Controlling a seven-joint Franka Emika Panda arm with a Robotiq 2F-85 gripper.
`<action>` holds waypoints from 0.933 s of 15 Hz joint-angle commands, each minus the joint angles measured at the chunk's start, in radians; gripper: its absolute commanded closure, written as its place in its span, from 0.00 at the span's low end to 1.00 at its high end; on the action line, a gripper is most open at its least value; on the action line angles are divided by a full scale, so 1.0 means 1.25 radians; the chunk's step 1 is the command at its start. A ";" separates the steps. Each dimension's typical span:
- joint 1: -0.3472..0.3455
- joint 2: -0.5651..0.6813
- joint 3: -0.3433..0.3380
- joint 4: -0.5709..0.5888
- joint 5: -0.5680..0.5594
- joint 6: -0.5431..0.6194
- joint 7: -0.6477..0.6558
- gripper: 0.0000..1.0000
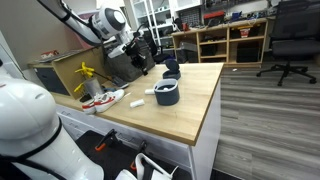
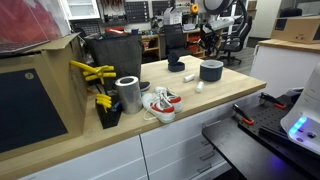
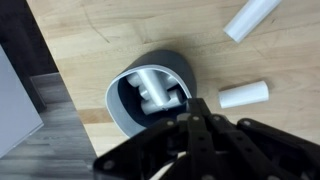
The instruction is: Pick up the furthest white object and place it in the blue and white container
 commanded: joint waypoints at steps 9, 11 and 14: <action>0.006 -0.124 0.044 0.086 0.076 -0.354 -0.191 0.37; 0.007 -0.145 0.047 0.118 0.095 -0.410 -0.194 0.22; 0.007 -0.168 0.051 0.155 0.116 -0.473 -0.193 0.01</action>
